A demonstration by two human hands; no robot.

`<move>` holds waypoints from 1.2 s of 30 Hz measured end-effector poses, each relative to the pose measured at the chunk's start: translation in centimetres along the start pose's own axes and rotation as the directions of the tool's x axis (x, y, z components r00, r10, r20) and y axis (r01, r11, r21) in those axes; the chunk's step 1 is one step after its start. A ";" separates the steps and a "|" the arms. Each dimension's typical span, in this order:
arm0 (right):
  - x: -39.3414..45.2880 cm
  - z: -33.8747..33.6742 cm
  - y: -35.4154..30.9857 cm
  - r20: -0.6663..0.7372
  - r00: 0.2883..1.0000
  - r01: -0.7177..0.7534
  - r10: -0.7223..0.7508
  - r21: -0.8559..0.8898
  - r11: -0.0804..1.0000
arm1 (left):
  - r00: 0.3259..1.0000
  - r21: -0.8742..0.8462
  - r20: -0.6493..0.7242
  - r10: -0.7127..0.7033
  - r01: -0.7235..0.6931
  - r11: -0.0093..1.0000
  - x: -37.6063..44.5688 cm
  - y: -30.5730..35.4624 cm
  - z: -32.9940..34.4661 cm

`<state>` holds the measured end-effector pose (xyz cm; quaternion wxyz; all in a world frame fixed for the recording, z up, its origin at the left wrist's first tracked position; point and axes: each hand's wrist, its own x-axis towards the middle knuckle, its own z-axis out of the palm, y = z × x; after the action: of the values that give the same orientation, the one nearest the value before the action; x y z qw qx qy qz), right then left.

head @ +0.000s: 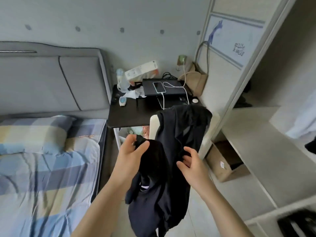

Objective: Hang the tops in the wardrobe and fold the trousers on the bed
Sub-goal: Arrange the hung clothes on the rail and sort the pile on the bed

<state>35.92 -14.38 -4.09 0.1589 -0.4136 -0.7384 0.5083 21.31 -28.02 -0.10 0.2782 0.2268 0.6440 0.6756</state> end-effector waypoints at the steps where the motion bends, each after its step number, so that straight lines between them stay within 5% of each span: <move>1: -0.2 -1.0 0.1 -0.022 1.000 0.023 -0.023 0.006 1.000 | 0.999 -0.029 0.034 -0.002 0.003 1.000 0.7 0.2 1.5; 9: -1.5 -5.9 -1.7 0.091 0.986 0.145 -0.142 -0.029 0.989 | 0.987 -0.158 0.151 0.059 -0.035 0.987 5.2 2.7 9.9; 14: 0.6 -7.9 -3.3 -0.203 0.940 0.249 -0.274 -0.140 0.958 | 0.952 -0.216 0.295 0.080 -0.015 0.976 7.7 4.3 12.9; 18: 2.3 -10.7 -5.7 -0.353 0.895 0.286 -0.273 -0.013 0.958 | 0.894 -0.262 0.440 0.079 0.043 0.964 11.2 5.3 14.2; 24: 4.7 -13.8 -10.8 -0.520 0.830 0.306 -0.205 0.117 0.945 | 0.714 -0.181 0.699 0.032 0.133 0.975 15.2 6.2 17.4; 27: 5.2 -14.9 -12.5 -0.598 0.758 0.294 -0.261 -0.044 0.955 | 0.563 -0.178 0.823 0.069 0.141 0.974 15.9 6.6 18.4; 30: 5.4 -15.9 -13.9 -0.580 0.679 0.252 -0.450 -0.391 0.885 | 0.408 -0.172 0.901 0.145 0.030 0.985 15.7 7.4 19.2; 33: 5.5 -16.2 -15.4 -0.465 0.638 0.129 -0.613 -0.721 0.681 | 0.476 -0.117 0.858 0.193 -0.184 0.976 15.2 8.1 20.4; 36: 5.1 -16.6 -15.7 -0.321 0.727 0.159 -0.608 -0.782 0.603 | 0.519 -0.128 0.826 0.222 -0.211 0.969 14.9 8.4 21.0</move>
<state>36.59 -2.35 16.02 0.3067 -0.3922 -0.8672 -0.0102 23.47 -2.60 8.90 0.4655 0.5965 0.3971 0.5195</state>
